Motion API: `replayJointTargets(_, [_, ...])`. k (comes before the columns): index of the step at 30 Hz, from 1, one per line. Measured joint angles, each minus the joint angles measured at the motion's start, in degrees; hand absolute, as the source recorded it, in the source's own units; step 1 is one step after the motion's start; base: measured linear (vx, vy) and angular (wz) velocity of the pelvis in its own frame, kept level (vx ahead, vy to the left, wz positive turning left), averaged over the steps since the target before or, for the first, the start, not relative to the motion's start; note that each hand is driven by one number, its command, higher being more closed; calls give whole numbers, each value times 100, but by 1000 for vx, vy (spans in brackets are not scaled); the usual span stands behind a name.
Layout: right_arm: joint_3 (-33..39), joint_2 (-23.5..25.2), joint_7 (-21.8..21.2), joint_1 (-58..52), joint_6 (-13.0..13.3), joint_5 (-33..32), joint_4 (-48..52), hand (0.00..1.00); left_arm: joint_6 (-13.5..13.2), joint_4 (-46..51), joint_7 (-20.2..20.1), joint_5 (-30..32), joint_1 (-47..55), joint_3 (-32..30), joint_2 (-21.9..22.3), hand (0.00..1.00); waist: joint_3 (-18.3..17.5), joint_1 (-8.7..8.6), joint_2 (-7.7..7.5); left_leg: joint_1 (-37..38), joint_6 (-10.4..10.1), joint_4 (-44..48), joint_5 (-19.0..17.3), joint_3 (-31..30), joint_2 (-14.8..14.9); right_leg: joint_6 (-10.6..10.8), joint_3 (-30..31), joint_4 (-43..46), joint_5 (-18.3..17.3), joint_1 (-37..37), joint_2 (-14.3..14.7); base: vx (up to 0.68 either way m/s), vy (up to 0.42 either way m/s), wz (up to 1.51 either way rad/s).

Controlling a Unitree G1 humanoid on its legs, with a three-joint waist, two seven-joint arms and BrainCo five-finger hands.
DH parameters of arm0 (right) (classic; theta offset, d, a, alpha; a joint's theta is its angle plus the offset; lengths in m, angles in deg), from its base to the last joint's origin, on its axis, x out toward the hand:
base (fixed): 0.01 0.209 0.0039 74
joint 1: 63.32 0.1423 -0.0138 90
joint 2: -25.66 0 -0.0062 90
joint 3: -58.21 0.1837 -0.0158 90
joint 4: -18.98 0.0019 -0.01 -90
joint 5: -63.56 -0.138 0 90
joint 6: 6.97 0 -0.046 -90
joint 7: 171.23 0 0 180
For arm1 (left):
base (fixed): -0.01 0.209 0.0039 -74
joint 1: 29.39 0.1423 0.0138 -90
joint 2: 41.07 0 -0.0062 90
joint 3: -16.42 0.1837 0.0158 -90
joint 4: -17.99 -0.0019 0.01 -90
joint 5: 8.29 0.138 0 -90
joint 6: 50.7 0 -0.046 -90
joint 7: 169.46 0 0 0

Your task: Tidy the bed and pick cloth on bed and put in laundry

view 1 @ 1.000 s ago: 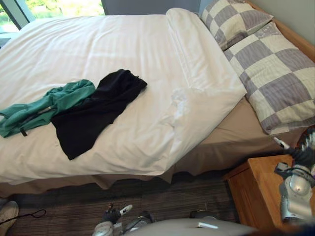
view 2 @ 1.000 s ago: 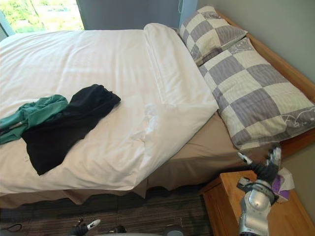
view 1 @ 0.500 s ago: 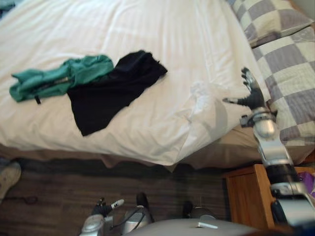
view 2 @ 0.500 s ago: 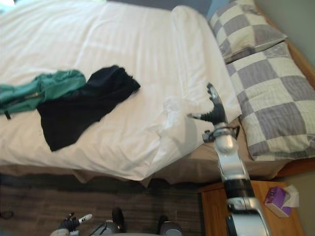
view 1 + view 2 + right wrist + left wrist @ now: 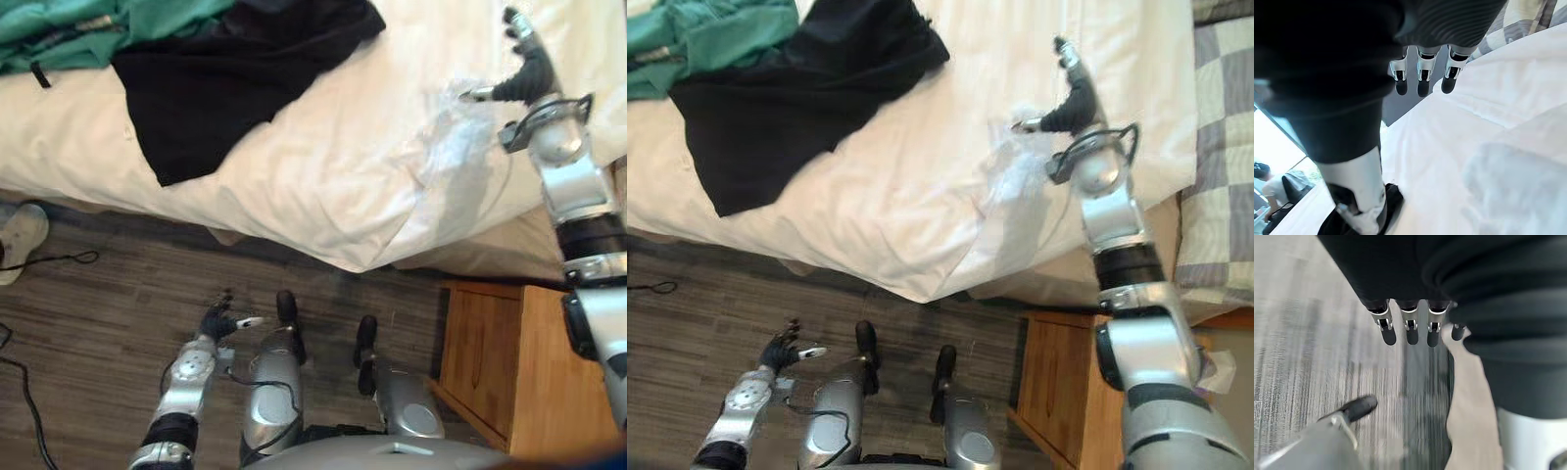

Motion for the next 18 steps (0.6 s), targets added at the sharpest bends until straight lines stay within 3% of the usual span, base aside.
replayJointTargets(8, [-2,-516,-239,201,-137,208,-619,0,-60,-6,-108,-104,-437,371,-40,0,175,-44,219,-593,-19,358,-24,-9,197,0,-1,0,-1,-458,128,-47,-16,-7])
replayJointTargets(18, [-38,-529,-313,421,-120,68,-895,0,-55,-235,-88,-325,-852,679,32,0,267,-73,484,-1109,4,524,86,-22,272,-18,-34,15,-21,-920,191,-61,-44,-1])
